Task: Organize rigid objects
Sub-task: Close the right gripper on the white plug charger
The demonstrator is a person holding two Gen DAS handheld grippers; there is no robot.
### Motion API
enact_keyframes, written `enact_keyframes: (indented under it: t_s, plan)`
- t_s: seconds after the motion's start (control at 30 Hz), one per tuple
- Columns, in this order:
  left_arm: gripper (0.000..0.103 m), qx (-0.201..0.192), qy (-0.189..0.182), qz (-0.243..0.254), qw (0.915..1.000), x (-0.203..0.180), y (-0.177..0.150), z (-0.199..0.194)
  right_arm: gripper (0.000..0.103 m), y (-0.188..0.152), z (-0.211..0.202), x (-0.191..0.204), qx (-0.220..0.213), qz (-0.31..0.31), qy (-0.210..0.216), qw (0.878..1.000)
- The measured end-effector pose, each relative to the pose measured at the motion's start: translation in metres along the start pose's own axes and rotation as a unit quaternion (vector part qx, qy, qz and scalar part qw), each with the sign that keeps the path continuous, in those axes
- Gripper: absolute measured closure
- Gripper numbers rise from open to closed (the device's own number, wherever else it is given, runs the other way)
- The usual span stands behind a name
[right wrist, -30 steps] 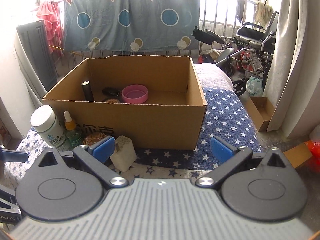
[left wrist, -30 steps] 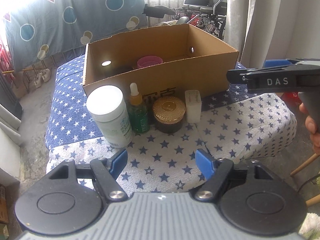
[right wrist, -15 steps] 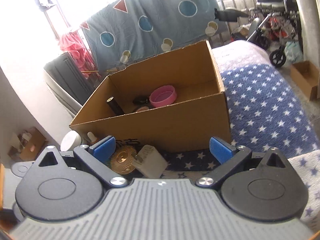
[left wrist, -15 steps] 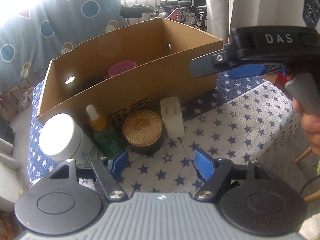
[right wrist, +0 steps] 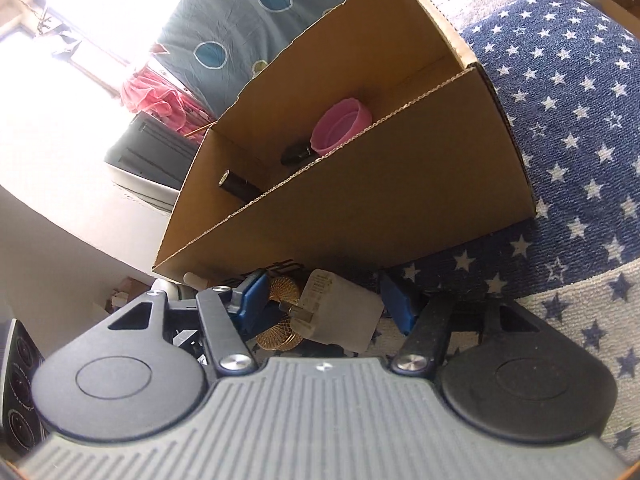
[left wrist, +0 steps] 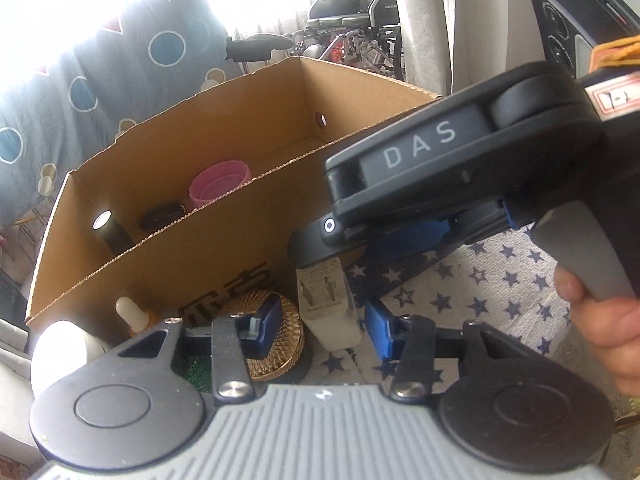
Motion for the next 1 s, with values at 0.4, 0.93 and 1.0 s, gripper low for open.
enact_keyframes:
  t_s: [0.4,0.93,1.0]
  plan:
    - [0.065,-0.001,0.023,0.034,0.9991,-0.011,0.002,0.009,0.057,-0.008,0.026,-0.011,0.015,0.042,-0.019,0.999]
    - [0.074,-0.015,-0.018,-0.026,0.9994,-0.019,0.003,-0.029,0.065,-0.021,-0.021,-0.014,0.004,0.056,-0.019,0.998]
    - [0.074,-0.012,-0.029,-0.025,0.9992,-0.023,0.000,-0.031,0.064,-0.025,-0.027,-0.016,0.003,0.053,-0.022,0.998]
Point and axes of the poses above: each gripper's, at about its wrist camera, not at the fingertips, and z roughly the way its jaws point, x to its left, y to its top, the point moved 3 cm from there along z, roughly the way its jaws point, and after that the axes turned 15 degrees about -x, right-handed, at the moved point
